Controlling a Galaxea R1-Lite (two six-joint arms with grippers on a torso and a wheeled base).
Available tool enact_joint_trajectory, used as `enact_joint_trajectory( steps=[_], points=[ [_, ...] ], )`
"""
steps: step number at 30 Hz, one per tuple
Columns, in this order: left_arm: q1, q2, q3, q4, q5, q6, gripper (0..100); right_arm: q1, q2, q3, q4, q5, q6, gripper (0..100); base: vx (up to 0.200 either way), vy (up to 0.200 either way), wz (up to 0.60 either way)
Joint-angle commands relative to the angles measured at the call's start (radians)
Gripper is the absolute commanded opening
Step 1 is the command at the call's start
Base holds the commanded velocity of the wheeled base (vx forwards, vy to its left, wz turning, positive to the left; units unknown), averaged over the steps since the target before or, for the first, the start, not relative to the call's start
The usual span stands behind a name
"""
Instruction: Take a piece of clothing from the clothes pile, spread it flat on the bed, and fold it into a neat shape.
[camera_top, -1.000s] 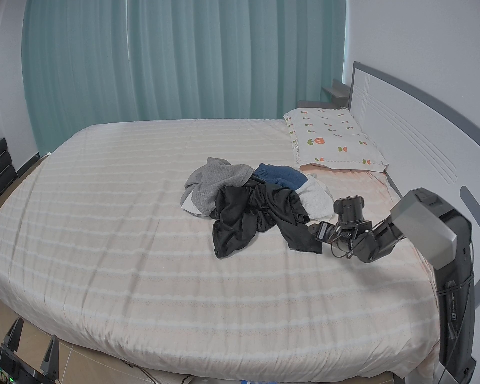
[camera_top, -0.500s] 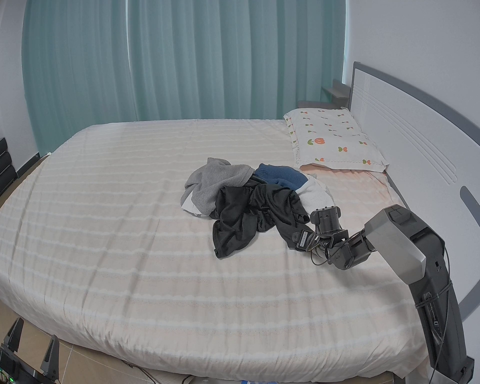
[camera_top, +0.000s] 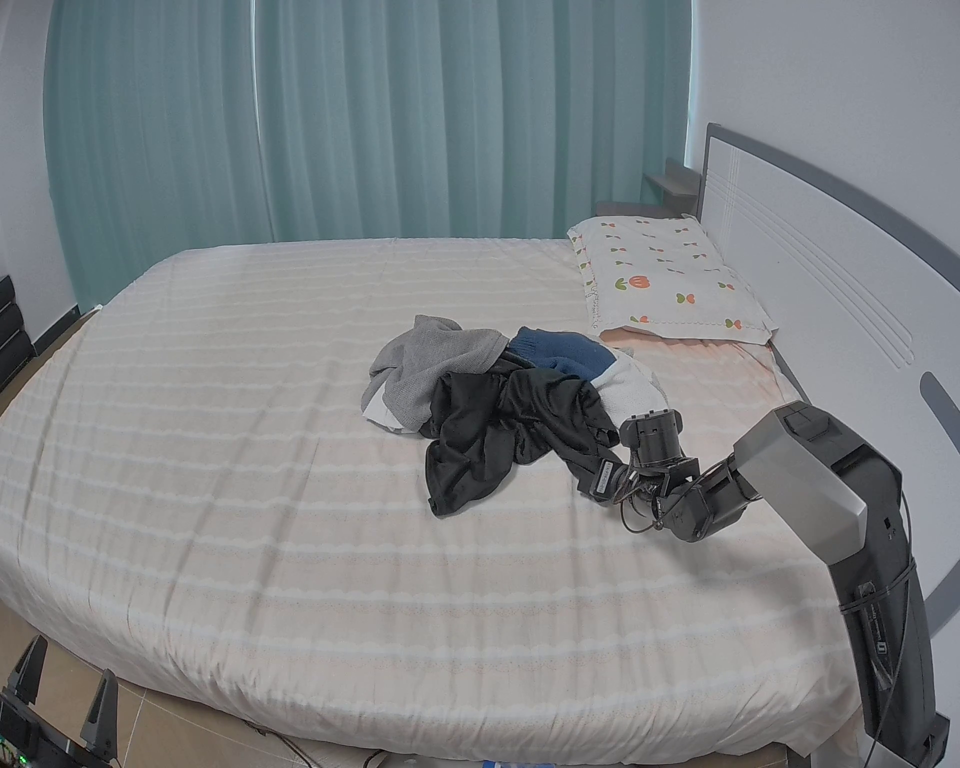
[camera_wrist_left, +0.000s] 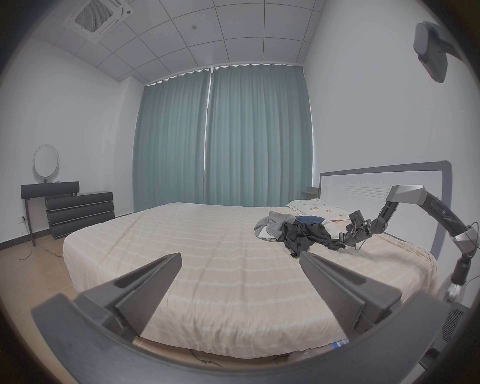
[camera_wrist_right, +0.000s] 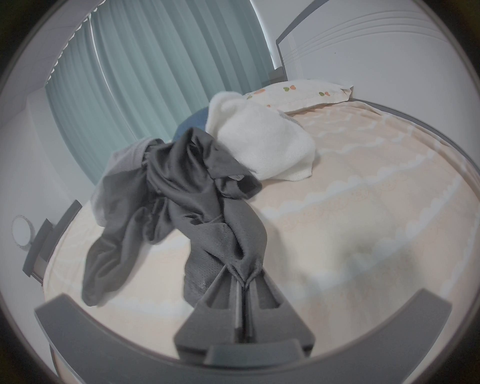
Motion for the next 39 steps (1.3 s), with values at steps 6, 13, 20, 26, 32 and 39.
enact_joint_trajectory(
  steps=[6,13,20,26,32,39],
  points=[
    [0.0,-0.013,0.016,0.0,0.0,0.002,100,0.013,-0.459,0.49,-0.203,0.204,0.202,0,0.0,0.0,0.0],
    [0.0,-0.017,0.018,0.001,-0.004,0.016,100,0.0,-0.723,0.805,-0.45,0.279,0.264,0,0.0,0.0,0.0],
    [-0.046,0.181,-0.334,-0.125,-0.066,-0.063,100,0.013,-0.865,1.026,-0.614,0.318,0.271,0,0.0,0.0,0.0],
    [-0.064,0.416,-0.372,-0.063,-0.148,-0.025,100,0.047,-0.908,1.087,-0.705,0.318,0.311,0,0.0,0.0,0.0],
    [-0.067,0.726,-0.364,-0.155,-0.205,0.002,100,0.067,-0.91,1.078,-0.711,0.318,0.31,0,0.0,0.0,0.0],
    [-0.139,1.08,-0.355,-0.35,-0.205,-0.022,100,0.065,-0.943,1.072,-0.709,0.316,0.31,0,0.0,0.0,0.0]
  ],
)
